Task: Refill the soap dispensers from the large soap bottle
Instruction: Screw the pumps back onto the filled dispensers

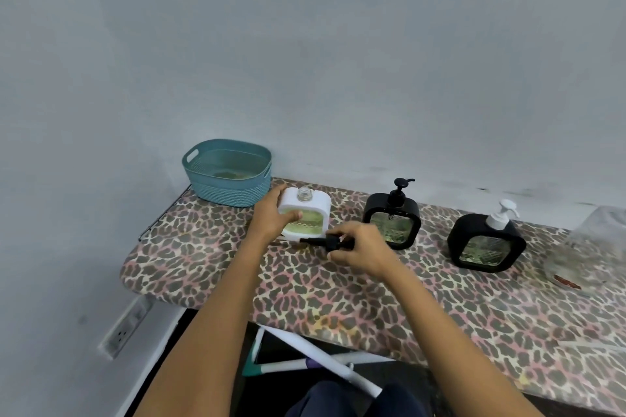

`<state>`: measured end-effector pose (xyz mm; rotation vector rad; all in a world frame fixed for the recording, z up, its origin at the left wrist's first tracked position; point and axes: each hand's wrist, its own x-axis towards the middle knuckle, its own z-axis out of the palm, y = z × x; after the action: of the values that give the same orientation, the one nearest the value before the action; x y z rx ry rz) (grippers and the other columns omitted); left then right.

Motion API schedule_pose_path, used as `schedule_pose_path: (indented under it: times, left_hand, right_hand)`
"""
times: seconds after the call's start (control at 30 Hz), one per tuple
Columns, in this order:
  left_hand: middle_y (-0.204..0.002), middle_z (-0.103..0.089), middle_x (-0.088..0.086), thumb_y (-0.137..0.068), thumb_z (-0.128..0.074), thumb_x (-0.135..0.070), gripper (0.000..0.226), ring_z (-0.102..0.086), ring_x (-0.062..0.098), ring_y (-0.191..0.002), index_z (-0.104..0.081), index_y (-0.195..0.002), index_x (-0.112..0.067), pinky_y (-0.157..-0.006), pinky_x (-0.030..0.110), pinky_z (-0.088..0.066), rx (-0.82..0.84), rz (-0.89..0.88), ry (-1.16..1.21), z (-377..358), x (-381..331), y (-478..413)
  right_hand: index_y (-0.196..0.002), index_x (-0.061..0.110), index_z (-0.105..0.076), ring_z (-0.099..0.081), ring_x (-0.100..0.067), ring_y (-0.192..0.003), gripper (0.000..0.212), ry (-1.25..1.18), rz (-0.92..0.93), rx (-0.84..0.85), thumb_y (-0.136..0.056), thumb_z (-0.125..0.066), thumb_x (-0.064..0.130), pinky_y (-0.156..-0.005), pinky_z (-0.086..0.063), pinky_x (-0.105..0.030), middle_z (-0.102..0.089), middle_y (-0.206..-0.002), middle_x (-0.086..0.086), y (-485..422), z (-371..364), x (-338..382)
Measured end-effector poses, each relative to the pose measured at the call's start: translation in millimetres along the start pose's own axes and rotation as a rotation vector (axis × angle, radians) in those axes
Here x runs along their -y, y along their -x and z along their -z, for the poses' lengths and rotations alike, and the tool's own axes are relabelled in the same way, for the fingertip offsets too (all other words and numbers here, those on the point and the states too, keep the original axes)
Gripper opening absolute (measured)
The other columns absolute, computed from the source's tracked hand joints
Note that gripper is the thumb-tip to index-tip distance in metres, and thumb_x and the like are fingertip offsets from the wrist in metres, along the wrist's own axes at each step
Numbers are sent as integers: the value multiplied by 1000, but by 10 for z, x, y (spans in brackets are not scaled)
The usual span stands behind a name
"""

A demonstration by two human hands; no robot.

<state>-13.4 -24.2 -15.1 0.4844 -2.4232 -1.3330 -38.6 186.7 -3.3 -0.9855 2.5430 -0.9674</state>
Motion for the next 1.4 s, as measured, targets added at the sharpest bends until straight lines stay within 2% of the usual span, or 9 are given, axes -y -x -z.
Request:
schedule_pose_path:
  times: [0.1, 0.23, 0.43, 0.7, 1.0, 1.07, 1.2, 1.3, 1.4]
  left_hand:
    - [-131, -55, 8, -73, -76, -8, 65, -54, 23, -112, -48, -131, -13, -94, 34, -45, 24, 14, 20, 21, 14, -40]
    - [-127, -57, 8, -71, -76, -4, 64, -56, 21, -108, -51, -129, -13, -93, 35, -48, 23, 48, 83, 17, 20, -43]
    - [-131, -55, 8, -71, -77, -7, 70, -56, 22, -109, -47, -134, -13, -93, 34, -47, 32, 58, 95, 37, 1, -16]
    - [-130, -56, 7, -72, -78, -15, 72, -55, 17, -102, -45, -136, -16, -90, 33, -49, 39, 27, 91, 40, 25, 9]
    - [-105, -64, -2, -76, -75, -27, 54, -61, 17, -96, -55, -125, -18, -65, 13, -40, 27, -27, 64, 40, 19, 39]
    - [-104, -64, -4, -78, -74, -27, 51, -61, 17, -98, -55, -124, -19, -67, 12, -41, 34, -32, 64, 41, 24, 36]
    - [-120, -62, -1, -79, -73, -28, 61, -59, 16, -106, -48, -134, -23, -89, 28, -47, 39, -31, 95, 30, 52, 29]
    - [-120, -62, 1, -77, -74, -24, 60, -61, 18, -104, -49, -132, -25, -88, 30, -50, 31, -33, 132, 16, 55, 37]
    - [-127, -56, 5, -79, -73, -24, 61, -57, 19, -108, -48, -134, -21, -89, 29, -47, 3, -54, 97, -10, 48, 33]
  right_hand:
    - [-108, 22, -56, -63, -8, -80, 39, 17, 37, 10, -75, -77, 18, -64, -46, -11, -65, -96, 3, 73, 503, 191]
    - [-96, 20, -59, -62, -6, -71, 30, 32, 116, -164, -73, -78, 16, -57, -46, -11, -66, -84, 7, 79, 1041, 532]
    - [-97, 19, -56, -57, -23, -84, 27, 419, 248, -131, -77, -64, 3, -69, -53, -42, -63, -93, -4, -411, 1178, 838]
    - [-100, 15, -54, -51, -24, -73, 21, 845, 327, -17, -86, -53, -1, -47, -27, -25, -49, -89, -3, -779, 955, 999]
    - [-113, 15, -58, -58, -26, -100, 23, 1009, 410, 208, -91, -54, 6, -67, -40, -31, -54, -113, -8, -1084, 431, 1111]
    - [-121, 17, -53, -59, -26, -99, 31, 994, 370, 247, -91, -54, 8, -67, -41, -32, -55, -114, -9, -1129, 342, 1052]
    - [-127, 11, -39, -53, -27, -81, 45, 807, 266, 183, -88, -60, 13, -62, -40, -34, -55, -104, -12, -1166, 298, 900]
    - [-113, 6, -44, -53, -26, -81, 43, 482, 141, 117, -81, -68, 22, -56, -38, -28, -51, -95, -9, -1190, 288, 691]
    - [-90, 8, -49, -48, -18, -72, 34, 103, 35, -92, -73, -74, 23, -51, -32, -23, -52, -83, -2, -1131, 173, 505]
